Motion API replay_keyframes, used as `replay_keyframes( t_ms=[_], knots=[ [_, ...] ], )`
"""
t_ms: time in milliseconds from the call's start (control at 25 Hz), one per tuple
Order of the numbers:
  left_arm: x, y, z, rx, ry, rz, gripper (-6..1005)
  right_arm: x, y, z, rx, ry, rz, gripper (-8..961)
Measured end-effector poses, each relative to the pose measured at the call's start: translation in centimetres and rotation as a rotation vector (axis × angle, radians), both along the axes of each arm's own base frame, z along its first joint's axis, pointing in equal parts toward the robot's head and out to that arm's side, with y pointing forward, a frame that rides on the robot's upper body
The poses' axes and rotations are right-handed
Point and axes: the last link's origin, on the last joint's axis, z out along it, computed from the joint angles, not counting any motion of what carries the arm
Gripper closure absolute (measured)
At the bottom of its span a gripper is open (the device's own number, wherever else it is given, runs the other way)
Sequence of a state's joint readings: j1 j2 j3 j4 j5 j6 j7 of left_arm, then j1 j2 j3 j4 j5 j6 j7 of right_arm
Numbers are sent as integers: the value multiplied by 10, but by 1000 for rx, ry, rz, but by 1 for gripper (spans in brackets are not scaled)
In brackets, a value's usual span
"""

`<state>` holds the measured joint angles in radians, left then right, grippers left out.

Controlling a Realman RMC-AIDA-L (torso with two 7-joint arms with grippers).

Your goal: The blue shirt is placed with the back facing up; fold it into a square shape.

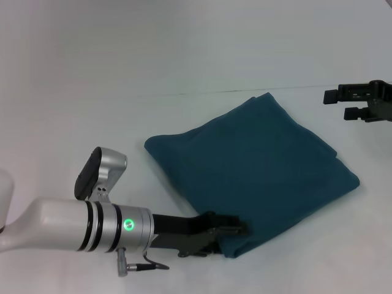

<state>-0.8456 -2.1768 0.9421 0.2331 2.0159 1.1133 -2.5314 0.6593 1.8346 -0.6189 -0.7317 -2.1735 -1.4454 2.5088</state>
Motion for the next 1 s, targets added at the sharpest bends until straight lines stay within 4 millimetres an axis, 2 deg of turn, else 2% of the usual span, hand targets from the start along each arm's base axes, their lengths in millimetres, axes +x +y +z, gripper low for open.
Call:
replay_keyframes(
  t_ms=[280, 520, 760, 960, 1000],
  knots=[
    [0, 4, 2, 25, 3, -16, 262, 2, -1, 3, 12, 13, -5, 35],
    [2, 4, 2, 24, -3, -19, 485, 1, 0, 3, 15, 15, -5, 35],
    [4, 4, 3, 22, -14, -28, 756, 0, 0, 4, 18, 14, -3, 35],
    [-2, 2, 15, 34, -53, -27, 923, 2, -1, 4, 18, 14, -8, 35],
    [-5, 1, 20, 39, -64, -23, 930, 3, -1, 4, 19, 14, -10, 35]
  ],
)
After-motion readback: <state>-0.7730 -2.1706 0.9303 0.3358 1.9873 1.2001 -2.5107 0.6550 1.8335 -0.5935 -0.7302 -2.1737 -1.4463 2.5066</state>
